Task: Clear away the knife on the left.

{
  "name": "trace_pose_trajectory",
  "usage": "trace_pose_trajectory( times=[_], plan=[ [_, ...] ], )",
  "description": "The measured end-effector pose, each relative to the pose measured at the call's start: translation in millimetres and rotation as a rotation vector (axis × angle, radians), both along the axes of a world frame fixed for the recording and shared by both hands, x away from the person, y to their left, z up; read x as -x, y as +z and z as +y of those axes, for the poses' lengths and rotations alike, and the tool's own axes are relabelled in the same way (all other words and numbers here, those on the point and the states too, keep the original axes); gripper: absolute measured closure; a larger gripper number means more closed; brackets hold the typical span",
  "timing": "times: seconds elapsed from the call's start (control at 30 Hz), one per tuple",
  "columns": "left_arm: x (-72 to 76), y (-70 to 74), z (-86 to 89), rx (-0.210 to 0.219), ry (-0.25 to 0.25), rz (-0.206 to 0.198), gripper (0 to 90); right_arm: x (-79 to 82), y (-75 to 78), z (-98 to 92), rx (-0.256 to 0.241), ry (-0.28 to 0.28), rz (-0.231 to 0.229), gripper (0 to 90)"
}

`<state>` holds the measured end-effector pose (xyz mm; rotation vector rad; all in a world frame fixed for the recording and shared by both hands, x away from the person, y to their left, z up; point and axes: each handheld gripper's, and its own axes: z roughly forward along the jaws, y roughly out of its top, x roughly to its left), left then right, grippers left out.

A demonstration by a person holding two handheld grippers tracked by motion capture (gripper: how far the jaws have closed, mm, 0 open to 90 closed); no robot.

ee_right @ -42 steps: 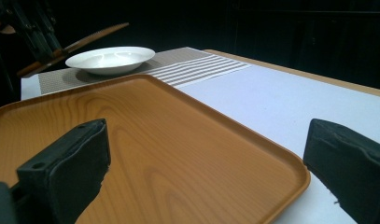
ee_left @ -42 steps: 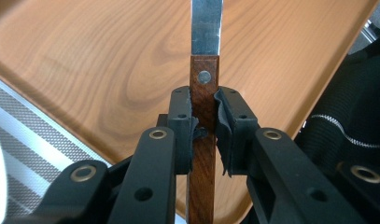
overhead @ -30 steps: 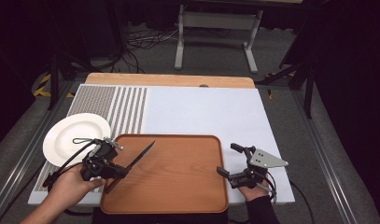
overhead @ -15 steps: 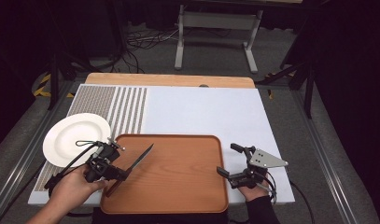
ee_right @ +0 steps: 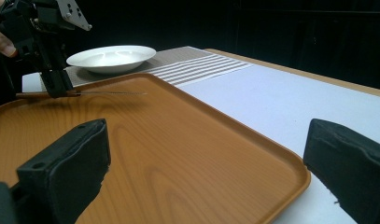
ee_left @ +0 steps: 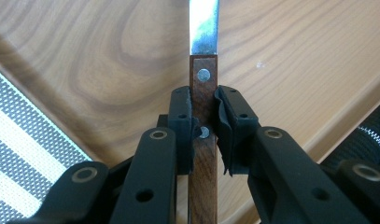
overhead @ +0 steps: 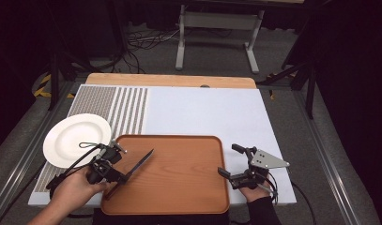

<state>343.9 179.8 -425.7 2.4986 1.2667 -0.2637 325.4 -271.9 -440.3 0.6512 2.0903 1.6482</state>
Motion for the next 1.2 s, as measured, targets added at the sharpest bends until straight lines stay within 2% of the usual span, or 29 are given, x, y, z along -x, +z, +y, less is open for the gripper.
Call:
trace_pose_trajectory(
  times=[0.4,0.53,0.67,0.73,0.77,0.8,0.87,0.9,0.97,1.0,1.03,1.07,1.2],
  plan=[
    [-3.7,-9.5,-0.4,-0.022,0.0,0.03,77.2,-0.3,-0.4,0.0,-0.001,-0.001,0.002,1.3],
    [-3.3,-10.2,-0.2,-0.03,0.0,0.024,77.1,-0.3,-0.4,0.1,-0.002,0.0,0.003,1.3],
    [-3.0,-11.3,0.0,-0.017,0.001,0.029,76.7,-0.3,-0.4,0.0,-0.003,0.002,0.003,1.3],
    [-3.2,-11.8,0.1,-0.022,-0.012,0.023,75.7,-0.3,-0.4,0.0,-0.004,0.002,0.003,1.3],
    [-2.9,-11.3,-0.4,-0.021,-0.023,0.01,71.9,-0.3,-0.4,0.1,-0.004,0.002,0.003,1.3],
    [-1.9,-10.4,-0.8,-0.012,-0.043,-0.019,65.6,-0.3,-0.4,0.2,-0.003,0.002,0.003,1.3],
    [0.8,-7.4,-1.9,-0.007,-0.114,-0.097,60.0,-0.4,-0.5,0.2,-0.002,0.001,0.003,1.3],
    [1.4,-6.5,-2.2,-0.006,-0.13,-0.116,54.4,-0.4,-0.5,0.3,-0.002,0.002,0.003,1.4],
    [2.4,-5.2,-2.6,-0.001,-0.144,-0.137,50.8,-0.4,-0.5,0.4,-0.001,0.002,0.002,1.3],
    [2.3,-4.1,-2.2,0.002,-0.167,-0.158,48.5,-0.3,-0.4,0.4,0.0,0.002,0.001,1.3],
    [2.3,-3.8,-2.1,0.004,-0.176,-0.166,43.7,-0.2,-0.3,0.3,-0.002,0.002,0.001,1.3],
    [2.8,-3.3,-2.6,0.009,-0.175,-0.157,43.9,-0.1,-0.3,0.2,-0.002,0.001,0.001,1.3],
    [3.8,1.0,-3.3,0.028,-0.206,-0.186,39.2,0.0,-0.2,0.1,-0.001,0.001,0.0,1.3]
  ],
)
